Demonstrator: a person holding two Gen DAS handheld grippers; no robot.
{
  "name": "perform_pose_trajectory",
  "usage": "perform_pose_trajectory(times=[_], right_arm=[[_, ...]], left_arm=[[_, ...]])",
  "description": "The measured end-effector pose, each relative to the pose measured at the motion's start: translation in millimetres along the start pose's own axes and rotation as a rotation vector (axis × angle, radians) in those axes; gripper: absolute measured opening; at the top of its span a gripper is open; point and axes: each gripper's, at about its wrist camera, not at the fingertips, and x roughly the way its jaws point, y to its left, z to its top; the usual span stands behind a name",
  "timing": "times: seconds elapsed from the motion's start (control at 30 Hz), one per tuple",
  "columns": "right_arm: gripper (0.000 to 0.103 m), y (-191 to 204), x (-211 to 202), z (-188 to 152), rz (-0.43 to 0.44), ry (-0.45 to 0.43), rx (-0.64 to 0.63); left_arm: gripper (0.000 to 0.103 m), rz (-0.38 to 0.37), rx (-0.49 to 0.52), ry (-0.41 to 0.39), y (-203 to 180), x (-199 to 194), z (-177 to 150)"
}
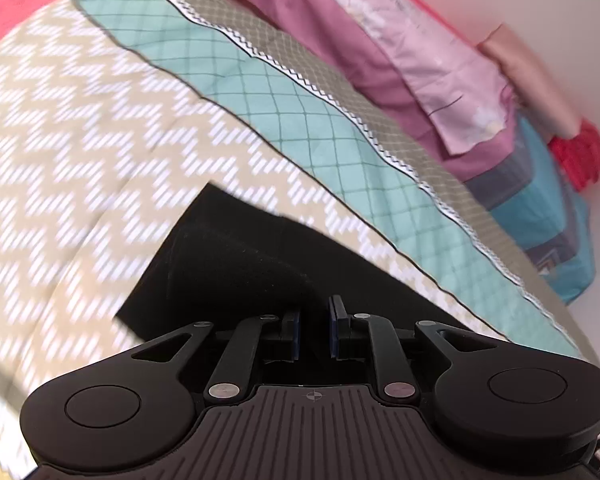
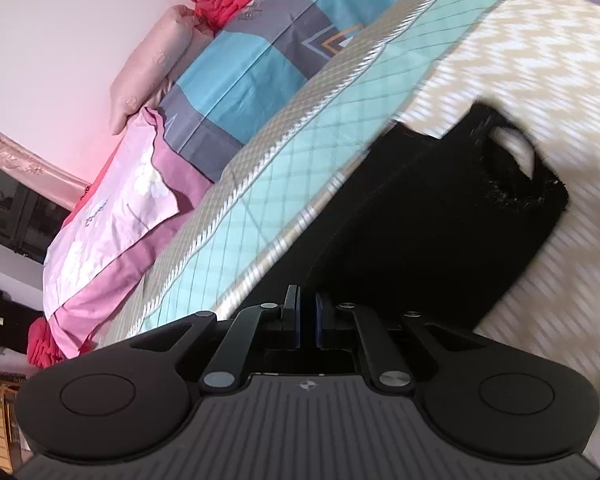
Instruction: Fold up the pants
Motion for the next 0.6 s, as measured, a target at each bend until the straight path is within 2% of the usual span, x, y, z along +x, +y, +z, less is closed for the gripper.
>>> perform_pose_trajectory(times=[0.1,0.17,0.2,0.23,0.27,0.3,0.33,0.37,0.4,0.5,0.6], right_arm=[[0.009,5.7,42.6,20.9,0.000,0.018,0.056],[0.012,8.5,60.4,27.4,0.023,0.004,0.043],[0.017,5.9,66.1,29.2,0.048,0.000,0.050],[0.026,1.6,69.4,29.7,0.077,-0.003,0.068],[0.036,-2.7,67.8,30.5,0.103,-0.008,0.091],[0.056,-5.7,61.8,30.3,0.131,-0.031,0.100],[0.062,-8.4,51.2,29.0,0.157,-0.074,0.094],[0.062,-11.8,37.5,27.6,0.177,-0.129,0.078],[0.063,-15.8,23.4,27.1,0.173,-0.176,0.064],[0.067,-30.2,-16.4,21.5,0.037,-0.311,0.039],[0.067,-35.7,-29.0,6.6,-0.123,-0.336,-0.037]], left_arm=[[0.073,0.035,-0.032,0.063,-2.5,33.7,25.9],[0.077,0.013,-0.044,0.074,-0.4,38.9,33.5],[0.080,-0.006,-0.050,0.088,0.5,40.1,35.6],[0.091,-0.027,-0.069,0.104,3.0,41.7,36.9],[0.096,-0.052,-0.092,0.122,7.8,42.3,37.6],[0.097,-0.083,-0.114,0.133,13.1,40.0,38.3],[0.099,-0.110,-0.136,0.134,18.5,36.7,40.0],[0.103,-0.126,-0.151,0.120,23.0,31.2,41.6],[0.103,-0.122,-0.156,0.088,26.1,23.9,44.0],[0.103,-0.072,-0.142,-0.022,30.7,0.9,52.6],[0.103,-0.022,-0.169,-0.090,35.1,-12.7,56.4]])
